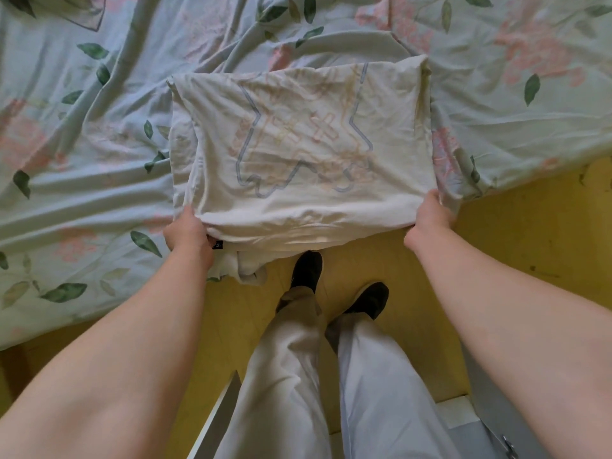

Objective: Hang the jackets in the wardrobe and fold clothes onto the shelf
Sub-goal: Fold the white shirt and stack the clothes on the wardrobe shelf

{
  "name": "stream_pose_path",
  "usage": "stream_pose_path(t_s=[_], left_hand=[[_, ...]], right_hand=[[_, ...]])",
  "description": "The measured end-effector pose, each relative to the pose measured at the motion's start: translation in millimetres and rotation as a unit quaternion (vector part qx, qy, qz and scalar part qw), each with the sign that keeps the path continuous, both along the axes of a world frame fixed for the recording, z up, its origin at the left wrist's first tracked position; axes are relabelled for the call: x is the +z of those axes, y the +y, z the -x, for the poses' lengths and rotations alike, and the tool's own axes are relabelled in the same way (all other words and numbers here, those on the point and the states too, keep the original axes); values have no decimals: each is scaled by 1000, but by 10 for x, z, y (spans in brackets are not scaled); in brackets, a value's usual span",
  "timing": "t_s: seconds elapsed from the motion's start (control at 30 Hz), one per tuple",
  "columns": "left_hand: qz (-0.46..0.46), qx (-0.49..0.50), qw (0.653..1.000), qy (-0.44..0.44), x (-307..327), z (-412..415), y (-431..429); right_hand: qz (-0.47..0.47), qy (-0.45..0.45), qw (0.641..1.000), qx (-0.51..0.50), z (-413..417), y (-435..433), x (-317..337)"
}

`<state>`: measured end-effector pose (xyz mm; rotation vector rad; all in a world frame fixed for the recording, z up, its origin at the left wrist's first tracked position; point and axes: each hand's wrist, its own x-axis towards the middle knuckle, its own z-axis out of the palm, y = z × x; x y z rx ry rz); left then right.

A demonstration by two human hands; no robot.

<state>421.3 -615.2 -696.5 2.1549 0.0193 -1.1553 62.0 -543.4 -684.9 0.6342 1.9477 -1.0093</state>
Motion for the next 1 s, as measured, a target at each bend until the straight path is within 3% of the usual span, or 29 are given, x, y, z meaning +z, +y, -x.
stream_pose_path(t_s=[0.1,0.2,0.3,0.47,0.53,0.6,0.67,0.8,0.93,1.0], left_hand=[[-7,9,996,88,115,149,141],[-28,-12,990,137,112,259,300],[-83,-87,985,123,102,361,426],[-186,-169,965,78,114,359,479],[-216,-207,954,-21,190,359,371],[-223,-227,931,-178,327,342,143],[-196,-241,919,-243,386,278,-186],[-96,-326,911,-232,381,211,-902],[-35,-387,884,-262,328,337,-1614],[-51,-372,889,-261,259,404,-1898]], right_hand=[[78,-81,993,-23,-102,96,-7],[83,-143,986,-5,-282,199,42],[37,-167,981,86,-444,251,7],[-105,-62,968,220,-539,247,-14],[-125,-30,960,248,-543,163,15],[-153,35,952,264,-522,3,81],[-207,102,933,276,-460,-186,133],[-263,192,895,305,-298,-660,231],[-222,243,884,333,-13,-1275,157],[-188,255,876,364,151,-1593,83]])
